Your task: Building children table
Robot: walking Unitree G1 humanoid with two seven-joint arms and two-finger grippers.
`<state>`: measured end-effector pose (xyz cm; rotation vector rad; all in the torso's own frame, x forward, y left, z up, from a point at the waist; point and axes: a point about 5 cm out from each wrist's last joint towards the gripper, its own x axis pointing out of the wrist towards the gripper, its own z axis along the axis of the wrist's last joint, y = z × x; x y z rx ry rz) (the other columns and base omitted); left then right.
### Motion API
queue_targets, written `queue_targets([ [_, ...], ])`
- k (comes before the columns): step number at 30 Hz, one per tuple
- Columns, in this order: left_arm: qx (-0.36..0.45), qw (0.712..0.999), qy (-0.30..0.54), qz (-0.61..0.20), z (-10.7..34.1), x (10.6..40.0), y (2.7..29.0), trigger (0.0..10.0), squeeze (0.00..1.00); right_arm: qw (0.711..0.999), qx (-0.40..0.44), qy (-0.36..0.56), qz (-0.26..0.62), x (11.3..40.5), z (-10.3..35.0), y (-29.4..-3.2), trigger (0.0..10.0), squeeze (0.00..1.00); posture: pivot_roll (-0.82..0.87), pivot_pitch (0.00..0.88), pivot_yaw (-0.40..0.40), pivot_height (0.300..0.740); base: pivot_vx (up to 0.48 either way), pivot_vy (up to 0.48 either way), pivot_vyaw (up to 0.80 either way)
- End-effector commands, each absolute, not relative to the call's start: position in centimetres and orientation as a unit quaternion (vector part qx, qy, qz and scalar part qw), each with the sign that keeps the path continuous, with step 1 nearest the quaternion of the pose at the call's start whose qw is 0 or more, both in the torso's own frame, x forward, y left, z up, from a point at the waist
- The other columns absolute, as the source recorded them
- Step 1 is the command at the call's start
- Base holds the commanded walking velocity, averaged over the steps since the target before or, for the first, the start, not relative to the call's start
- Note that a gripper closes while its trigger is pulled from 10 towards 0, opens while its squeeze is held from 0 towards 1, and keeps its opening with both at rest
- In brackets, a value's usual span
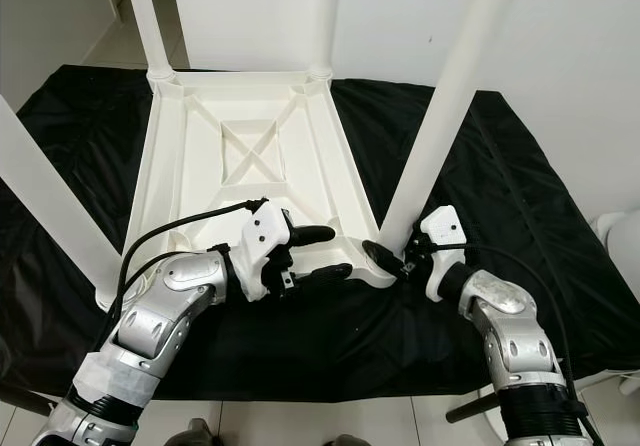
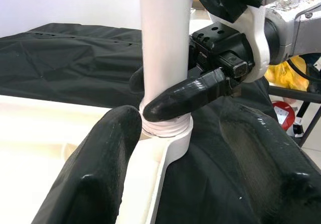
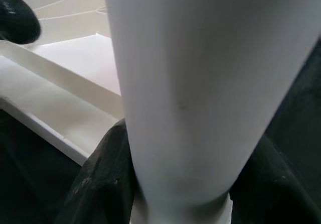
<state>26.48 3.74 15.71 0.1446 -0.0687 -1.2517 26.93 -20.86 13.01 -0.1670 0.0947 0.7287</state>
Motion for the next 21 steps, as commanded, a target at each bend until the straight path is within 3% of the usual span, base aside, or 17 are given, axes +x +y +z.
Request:
queue_targets([
  [1, 0.066, 0.813, -0.023, -0.578, 15.3, 26.4, 3.7, 10.0, 0.0, 0.922, -0.067, 0.08, 0.372, 26.2, 11.6, -20.7, 0.0, 0.0, 0.04, 0.0, -0.033, 0.74, 0.0, 0.0, 0.0],
  [4, 0.067, 0.812, -0.02, -0.579, 15.1, 26.3, 3.8, 10.0, 0.0, 0.929, -0.061, 0.078, 0.356, 25.8, 11.4, -21.0, 0.0, 0.0, 0.04, 0.0, -0.031, 0.74, 0.0, 0.0, 0.0],
  [5, 0.067, 0.812, -0.019, -0.579, 15.1, 26.3, 3.8, 10.0, 0.0, 0.934, -0.059, 0.073, 0.344, 25.8, 11.4, -21.1, 10.0, 0.0, 0.04, 0.0, -0.032, 0.74, 0.0, 0.0, 0.0],
  [13, 0.07, 0.815, -0.019, -0.575, 15.3, 26.5, 4.0, 10.0, 0.0, 0.961, -0.038, 0.046, 0.271, 25.9, 11.7, -20.6, 10.0, 0.0, 0.04, 0.007, -0.031, 0.74, 0.0, 0.0, 0.0],
  [16, 0.069, 0.818, -0.018, -0.57, 15.2, 26.6, 4.2, 10.0, 0.0, 0.987, -0.02, 0.032, 0.156, 25.7, 11.1, -18.4, 10.0, 0.0, 0.03, 0.015, -0.028, 0.74, 0.0, 0.0, 0.0],
  [21, 0.065, 0.822, -0.018, -0.566, 15.1, 26.6, 4.2, 10.0, 0.0, 0.994, -0.008, 0.028, 0.102, 25.5, 10.9, -17.0, 10.0, 0.0, 0.02, 0.019, -0.03, 0.74, 0.0, 0.0, 0.0],
])
